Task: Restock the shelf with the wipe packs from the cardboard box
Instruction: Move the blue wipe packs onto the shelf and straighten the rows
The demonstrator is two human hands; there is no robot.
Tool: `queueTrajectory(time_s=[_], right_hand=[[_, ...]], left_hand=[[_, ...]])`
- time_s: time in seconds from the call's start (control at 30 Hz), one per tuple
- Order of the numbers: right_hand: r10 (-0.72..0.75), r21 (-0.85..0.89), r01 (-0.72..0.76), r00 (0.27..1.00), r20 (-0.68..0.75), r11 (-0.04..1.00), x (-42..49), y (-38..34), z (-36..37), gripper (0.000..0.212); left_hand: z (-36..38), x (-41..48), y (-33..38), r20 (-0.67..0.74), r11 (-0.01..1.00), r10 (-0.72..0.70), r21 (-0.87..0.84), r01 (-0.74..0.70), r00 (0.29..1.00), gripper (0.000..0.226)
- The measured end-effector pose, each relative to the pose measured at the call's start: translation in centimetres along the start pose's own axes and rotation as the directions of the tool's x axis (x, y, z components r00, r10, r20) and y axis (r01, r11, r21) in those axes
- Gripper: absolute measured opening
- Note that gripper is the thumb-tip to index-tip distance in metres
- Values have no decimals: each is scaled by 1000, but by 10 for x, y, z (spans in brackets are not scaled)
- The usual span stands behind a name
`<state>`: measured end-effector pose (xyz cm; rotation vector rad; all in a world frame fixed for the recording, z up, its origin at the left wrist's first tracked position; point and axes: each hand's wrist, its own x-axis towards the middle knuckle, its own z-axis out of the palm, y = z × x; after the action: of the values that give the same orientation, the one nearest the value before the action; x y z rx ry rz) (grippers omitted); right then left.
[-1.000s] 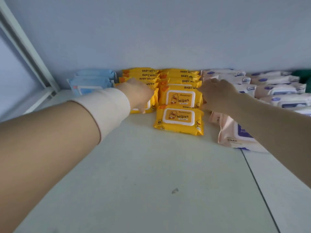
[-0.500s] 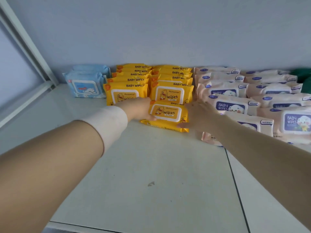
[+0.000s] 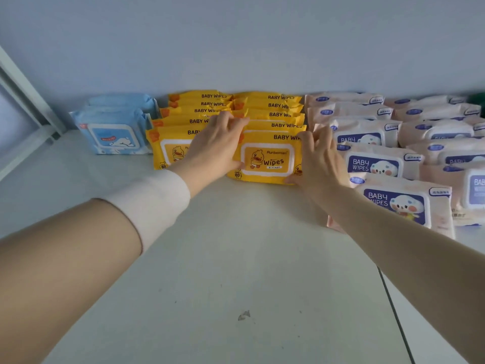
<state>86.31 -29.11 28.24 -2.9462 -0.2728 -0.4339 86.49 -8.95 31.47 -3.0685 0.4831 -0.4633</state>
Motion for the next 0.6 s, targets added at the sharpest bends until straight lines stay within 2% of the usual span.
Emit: queueTrajectory(time_s=[0.13,0.27,0.33,0.43,0.6], right_hand=[[12,36,-11,1000,-23,999,0,-3,7,91],[93,265,-103,994,51,959,1,0,8,113],[138,359,-164,986,95,919,2,2,10,114],[187,427,-220,975,119,877,5,0,18,103],[272,417,-249,962,5,874,22,-6,36,68]], left_hand=[[2,26,-3,136,987,105,110,-121,985,110],[1,48,-10,298,986,100,95,-134,949,123],[1,55,-12,346,982,115,101,-159,931,126],[5,61,-14,350,976,157,87,-199,924,124],[18,66,-15,238,977,177,71,-199,955,115]])
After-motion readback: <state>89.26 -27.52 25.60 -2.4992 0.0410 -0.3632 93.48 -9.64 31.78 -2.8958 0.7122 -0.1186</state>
